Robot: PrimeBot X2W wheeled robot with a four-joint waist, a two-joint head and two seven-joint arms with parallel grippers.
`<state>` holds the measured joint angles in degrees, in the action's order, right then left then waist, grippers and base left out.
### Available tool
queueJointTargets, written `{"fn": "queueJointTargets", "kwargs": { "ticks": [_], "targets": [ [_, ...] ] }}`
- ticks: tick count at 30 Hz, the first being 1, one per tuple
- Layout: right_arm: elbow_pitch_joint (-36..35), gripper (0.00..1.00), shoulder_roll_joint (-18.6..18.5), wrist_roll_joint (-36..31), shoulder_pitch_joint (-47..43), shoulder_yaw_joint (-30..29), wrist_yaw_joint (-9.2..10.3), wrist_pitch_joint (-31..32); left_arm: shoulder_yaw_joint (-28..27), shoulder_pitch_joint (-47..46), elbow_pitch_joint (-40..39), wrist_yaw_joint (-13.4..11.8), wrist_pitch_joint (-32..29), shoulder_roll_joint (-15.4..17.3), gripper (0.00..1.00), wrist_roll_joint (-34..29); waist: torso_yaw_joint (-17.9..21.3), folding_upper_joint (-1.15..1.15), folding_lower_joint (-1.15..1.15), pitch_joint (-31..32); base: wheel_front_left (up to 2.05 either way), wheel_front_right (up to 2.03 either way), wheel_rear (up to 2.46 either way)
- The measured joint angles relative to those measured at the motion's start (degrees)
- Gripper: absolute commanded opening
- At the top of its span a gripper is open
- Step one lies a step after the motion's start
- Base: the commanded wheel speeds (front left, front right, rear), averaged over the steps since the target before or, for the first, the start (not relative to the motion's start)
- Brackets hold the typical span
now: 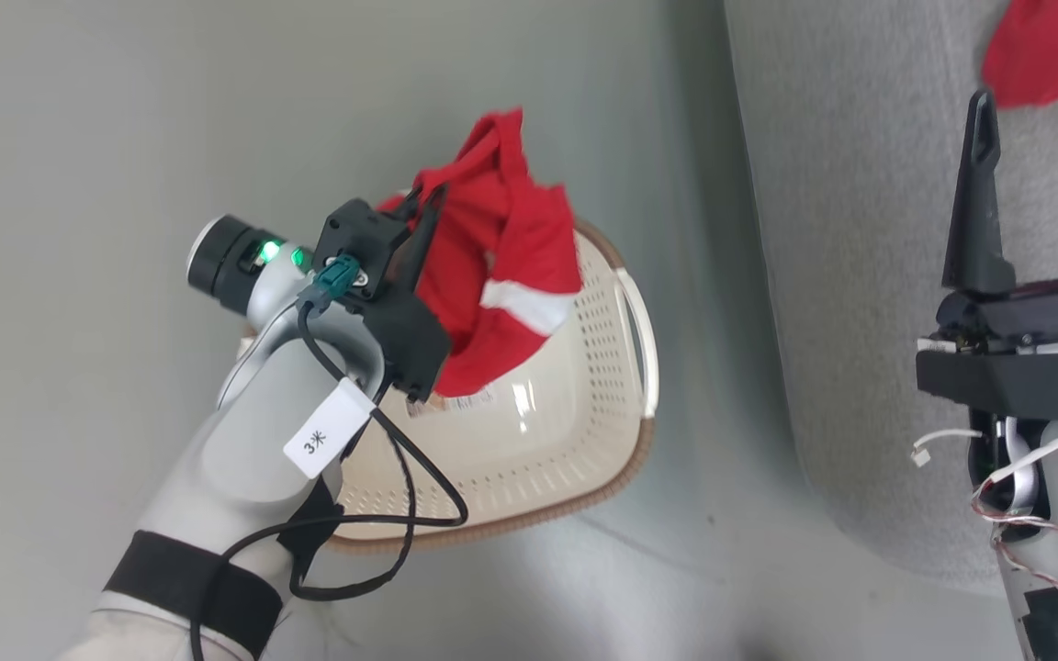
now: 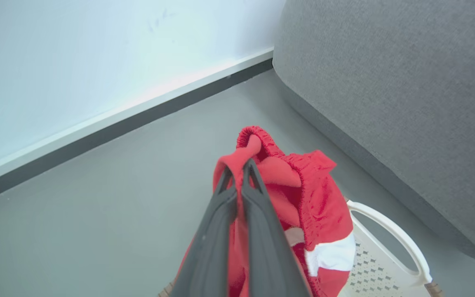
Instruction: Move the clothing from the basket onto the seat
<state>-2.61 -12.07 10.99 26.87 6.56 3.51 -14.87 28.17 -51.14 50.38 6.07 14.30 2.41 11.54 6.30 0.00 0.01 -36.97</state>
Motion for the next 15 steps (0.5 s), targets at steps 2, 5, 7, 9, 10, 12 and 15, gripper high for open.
{"fn": "queueJointTargets", "kwargs": {
  "ticks": [2,5,7,9,10,12,15],
  "targets": [
    [0.32,1.0,0.01,0.0,-0.27,-0.02,-0.04,0.0,0.03,0.0,-0.9,0.01,0.0,-0.02,0.0,0.01,-0.29,0.0,0.0,0.85,0.0,0.0,0.0],
    [1.79,1.0,0.09,0.0,-0.93,0.07,-0.48,0.01,0.03,0.01,-3.43,0.09,0.01,-0.09,0.0,1.19,-1.15,0.0,0.0,3.38,0.0,0.0,0.0],
    [2.57,1.0,0.38,0.01,-1.39,0.34,-0.49,0.01,0.09,0.08,-4.81,0.52,0.01,-0.13,0.0,1.51,-1.7,0.0,0.0,5.08,0.0,0.0,0.0],
    [3.64,1.0,0.79,0.08,-2.11,0.63,-0.66,0.01,0.12,0.31,-6.06,0.53,0.01,-0.14,0.0,1.52,-2.21,0.0,0.0,6.77,0.0,0.0,0.0],
    [4.22,1.0,0.88,0.09,-2.33,0.69,-0.85,0.01,0.1,0.64,-6.75,0.53,0.01,-0.14,0.0,1.63,-2.45,0.0,0.0,7.65,0.0,0.0,0.0],
    [4.99,1.0,1.01,0.09,-3.03,0.86,-1.01,0.01,0.13,1.36,-7.58,0.55,0.01,-0.19,0.0,1.78,-2.87,0.0,0.0,9.36,0.0,0.0,0.0],
    [6.22,1.0,1.51,0.09,-3.98,1.29,-1.13,0.01,0.13,2.47,-8.59,0.57,0.01,-0.19,0.0,2.14,-3.42,0.0,0.01,12.0,0.0,0.0,0.0]
  ]
}}
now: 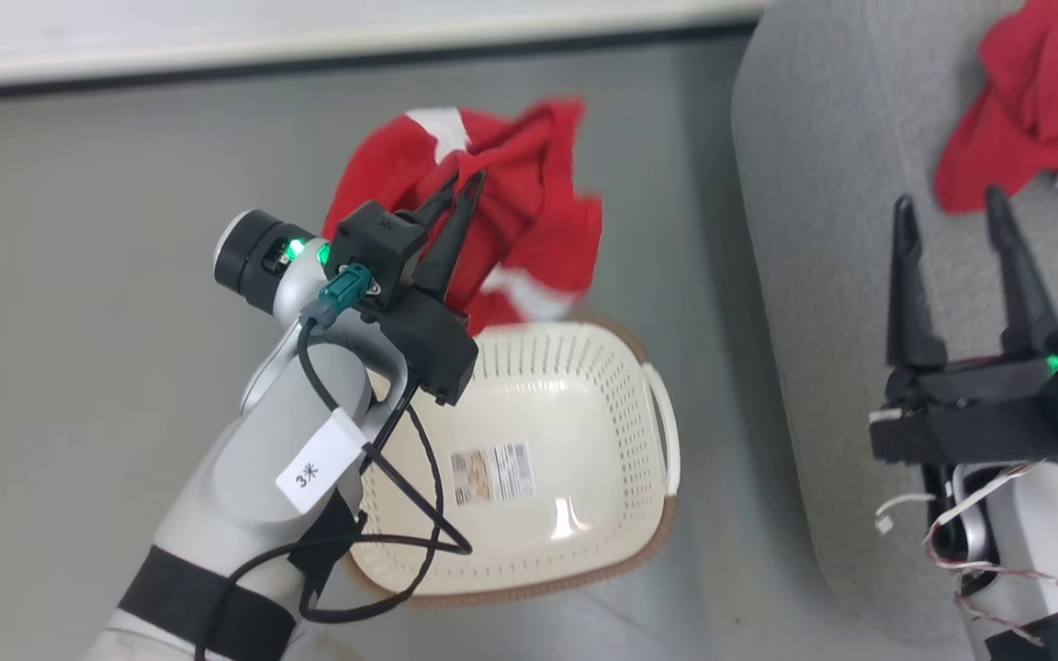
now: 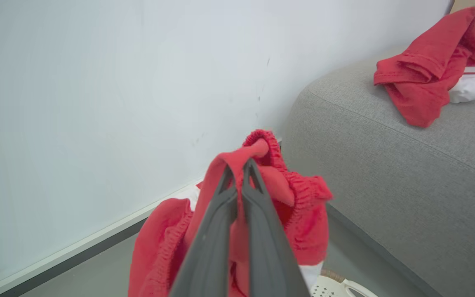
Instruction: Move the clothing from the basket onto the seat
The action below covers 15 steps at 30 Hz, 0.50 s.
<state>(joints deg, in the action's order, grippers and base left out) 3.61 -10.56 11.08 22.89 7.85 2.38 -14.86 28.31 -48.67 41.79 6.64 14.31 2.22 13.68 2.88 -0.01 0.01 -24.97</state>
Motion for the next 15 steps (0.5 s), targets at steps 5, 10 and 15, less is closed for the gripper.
{"fn": "queueJointTargets", "kwargs": {
  "ticks": [5,10,15],
  "targets": [
    [2.4,1.0,0.49,0.01,-1.77,0.64,-0.89,0.09,0.02,1.28,-1.07,0.43,0.0,0.0,0.0,0.47,-0.59,0.0,0.0,4.34,0.0,0.0,0.0],
    [4.94,1.0,1.13,0.01,-4.16,1.97,-1.93,0.11,0.67,2.14,-1.89,0.44,0.0,-0.02,0.0,0.85,-1.0,0.0,0.0,9.6,0.0,0.0,0.0],
    [6.89,1.0,1.7,0.0,-5.47,3.86,-3.11,0.13,1.56,2.15,-2.03,0.45,0.0,-0.05,0.0,1.41,-1.22,0.0,0.0,13.9,0.0,0.0,0.0]
  ]
}}
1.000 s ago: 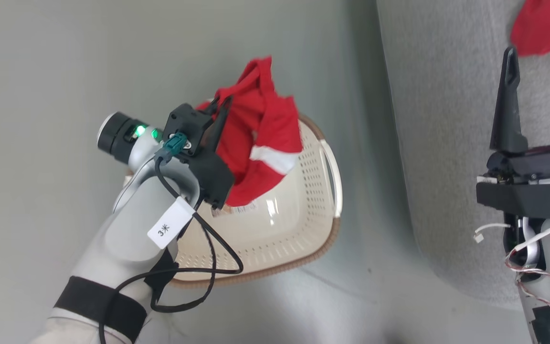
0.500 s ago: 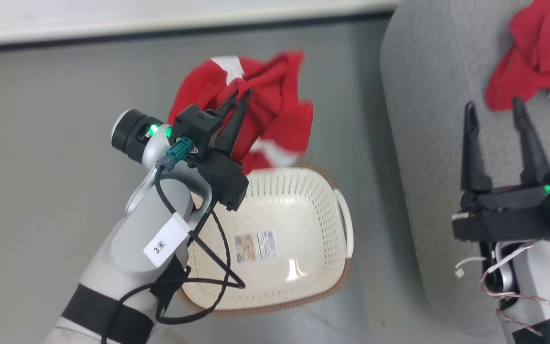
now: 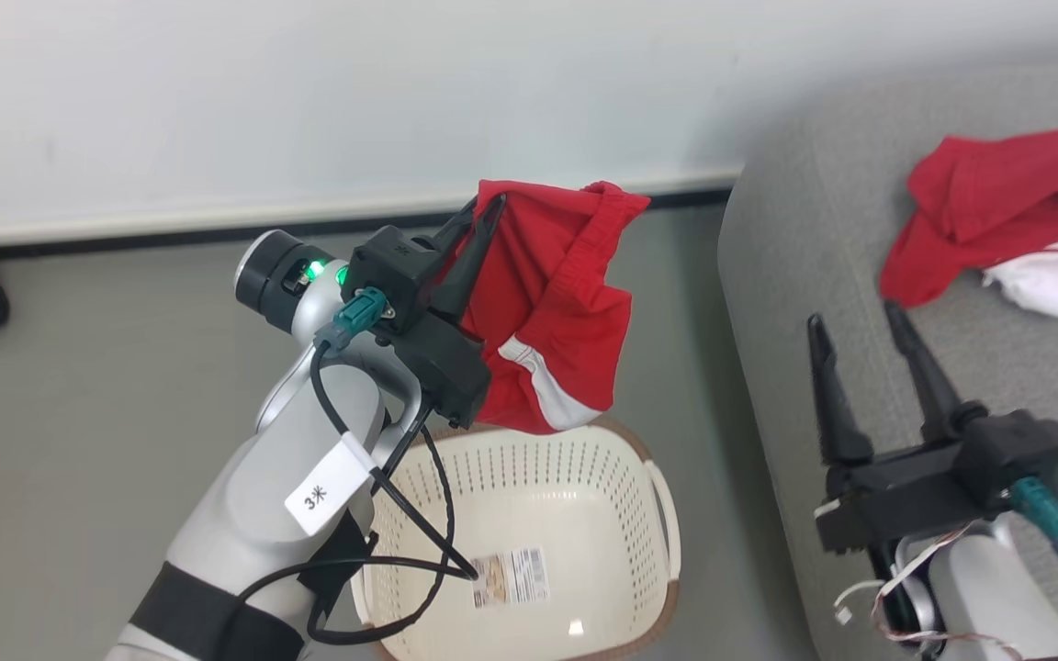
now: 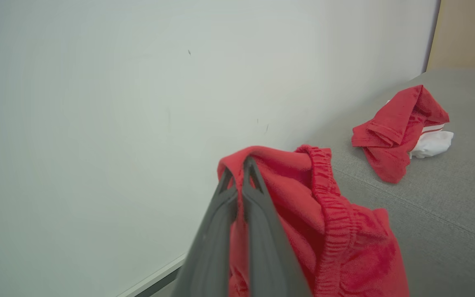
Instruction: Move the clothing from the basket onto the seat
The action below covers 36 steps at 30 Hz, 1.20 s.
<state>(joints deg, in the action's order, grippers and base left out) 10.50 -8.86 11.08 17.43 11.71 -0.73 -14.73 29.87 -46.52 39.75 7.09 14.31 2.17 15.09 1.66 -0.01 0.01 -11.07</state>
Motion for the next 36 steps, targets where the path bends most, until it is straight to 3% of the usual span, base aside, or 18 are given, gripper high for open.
{"fn": "queueJointTargets", "kwargs": {
  "ticks": [13,23,35,36],
  "targets": [
    [5.75,1.0,2.41,-0.01,-2.61,8.87,-4.87,0.01,6.59,3.0,0.21,0.05,0.0,-0.03,0.0,6.76,-0.22,0.0,0.0,11.15,0.0,0.0,0.0],
    [8.47,1.0,3.54,1.1,-6.51,14.14,-5.83,0.02,13.28,6.84,-3.27,-0.91,0.0,0.0,0.0,10.36,-0.53,0.0,0.0,17.69,0.0,0.0,0.0],
    [15.03,1.0,3.96,3.12,-2.18,16.56,-6.33,0.55,16.97,7.4,-6.79,-2.75,-0.48,0.13,0.0,12.72,-3.36,0.01,-0.01,18.92,0.0,0.0,0.0],
    [15.6,0.82,4.04,3.12,-1.25,16.9,-6.33,0.57,17.13,7.45,-6.94,-3.12,-0.6,0.13,0.0,12.85,-3.46,0.01,-0.01,18.91,0.0,0.0,0.0]
  ]
}}
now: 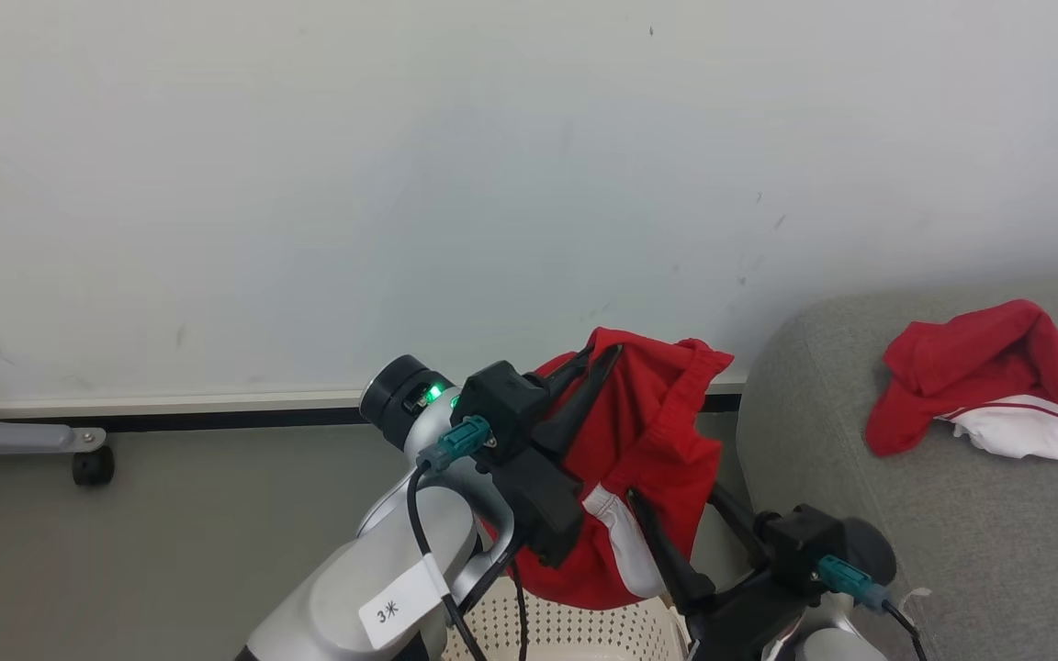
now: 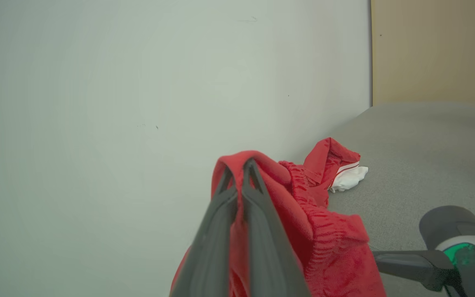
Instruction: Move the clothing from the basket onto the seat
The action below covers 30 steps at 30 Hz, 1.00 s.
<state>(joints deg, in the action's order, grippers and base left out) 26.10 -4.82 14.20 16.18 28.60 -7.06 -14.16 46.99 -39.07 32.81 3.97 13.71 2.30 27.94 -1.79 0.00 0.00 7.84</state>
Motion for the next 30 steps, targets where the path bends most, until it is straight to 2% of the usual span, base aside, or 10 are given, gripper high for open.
{"fn": "queueJointTargets", "kwargs": {
  "ticks": [1,3,4,5,6,11,12,14,15,30],
  "targets": [
    [0.51,0.55,0.04,0.01,0.85,0.34,-0.01,0.02,0.11,0.1,-0.14,0.0,-0.01,0.01,0.0,0.22,-0.08,0.0,0.0,-0.03,0.0,0.0,0.0],
    [1.49,0.22,0.07,0.14,2.16,1.05,-0.01,0.03,0.36,0.52,-0.25,-0.03,-0.01,-0.03,0.0,0.43,-0.2,0.0,0.0,-0.13,0.0,0.0,0.0],
    [1.98,0.22,0.07,0.26,2.61,1.45,-0.01,0.04,0.49,0.68,-0.24,-0.23,-0.05,-0.01,0.0,0.52,-0.25,0.0,0.0,-0.18,0.0,0.0,0.0],
    [2.38,0.04,0.07,0.32,3.03,1.83,-0.01,0.04,0.54,0.74,-0.24,-0.52,-0.05,0.0,0.0,0.62,-0.27,0.0,0.0,-0.24,0.0,0.0,0.0],
    [2.64,0.0,0.07,0.35,3.34,2.1,-0.01,0.04,0.56,0.76,-0.23,-0.53,-0.07,0.01,0.0,0.67,-0.28,0.0,0.0,-0.3,0.0,0.0,0.0],
    [3.12,0.0,-0.21,1.04,4.61,3.71,-0.02,0.02,-0.32,1.35,0.46,-1.23,-0.05,0.02,0.0,0.86,0.19,0.0,0.0,-0.58,0.0,0.0,0.0],
    [3.04,0.0,-0.58,1.22,4.75,3.74,-0.02,0.02,-0.59,1.72,0.57,-1.51,-0.05,0.02,0.16,1.07,0.4,0.0,0.0,-0.62,0.0,0.0,0.0],
    [2.72,0.0,-1.82,1.51,4.91,3.71,-0.02,0.02,-1.23,2.71,0.9,-2.0,-0.05,0.08,0.9,1.43,0.91,0.0,-0.01,-0.72,0.0,0.0,0.0],
    [2.42,0.0,-2.55,1.52,5.04,3.64,-0.02,0.01,-1.48,3.21,1.11,-2.03,-0.04,0.24,1.0,1.65,1.21,0.0,0.0,-0.76,0.0,0.0,0.0],
    [-5.91,0.0,-13.54,1.38,5.45,-2.03,0.1,-0.05,-2.77,8.49,1.56,-3.52,0.29,1.1,1.0,3.35,7.38,0.0,0.0,-1.28,0.0,0.0,0.0]
  ]
}}
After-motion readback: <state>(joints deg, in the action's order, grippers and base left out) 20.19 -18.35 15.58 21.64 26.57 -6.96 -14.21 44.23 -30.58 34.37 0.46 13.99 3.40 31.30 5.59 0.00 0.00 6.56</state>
